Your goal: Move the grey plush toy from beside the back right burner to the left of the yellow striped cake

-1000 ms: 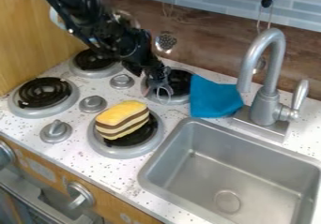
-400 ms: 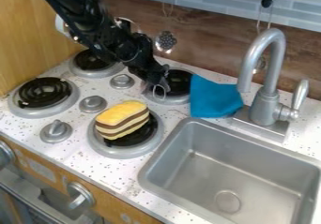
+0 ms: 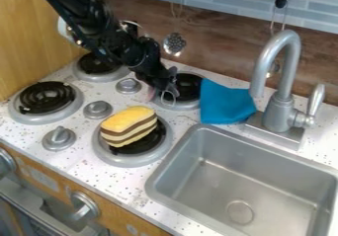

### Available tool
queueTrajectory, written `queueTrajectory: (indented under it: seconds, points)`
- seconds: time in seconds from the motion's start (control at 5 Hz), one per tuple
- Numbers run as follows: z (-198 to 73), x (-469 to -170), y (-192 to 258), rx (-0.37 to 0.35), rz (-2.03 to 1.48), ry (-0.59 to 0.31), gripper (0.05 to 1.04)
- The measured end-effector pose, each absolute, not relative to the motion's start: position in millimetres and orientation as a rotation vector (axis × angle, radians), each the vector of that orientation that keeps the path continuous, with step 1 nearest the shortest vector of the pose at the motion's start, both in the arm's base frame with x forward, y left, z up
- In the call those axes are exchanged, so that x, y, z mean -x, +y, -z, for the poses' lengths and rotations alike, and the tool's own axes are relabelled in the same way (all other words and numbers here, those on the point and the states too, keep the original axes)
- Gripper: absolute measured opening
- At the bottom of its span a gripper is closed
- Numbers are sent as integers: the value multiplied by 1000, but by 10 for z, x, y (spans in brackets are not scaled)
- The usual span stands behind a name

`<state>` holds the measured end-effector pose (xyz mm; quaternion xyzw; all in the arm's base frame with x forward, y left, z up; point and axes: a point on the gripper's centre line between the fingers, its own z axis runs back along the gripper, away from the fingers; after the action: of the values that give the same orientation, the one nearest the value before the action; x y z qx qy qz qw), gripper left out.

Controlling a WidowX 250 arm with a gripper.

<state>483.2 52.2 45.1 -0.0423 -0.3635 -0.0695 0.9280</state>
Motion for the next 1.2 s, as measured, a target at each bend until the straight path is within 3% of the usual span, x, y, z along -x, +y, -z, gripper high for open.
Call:
queueTrajectory:
  seconds: [0.4,0.6,1.2]
  points:
    - [-539,-4740,542,57,153,-738,359]
    - [-872,-4628,615,11,130,-792,359]
    - [-1266,-3921,1040,-161,26,-809,360]
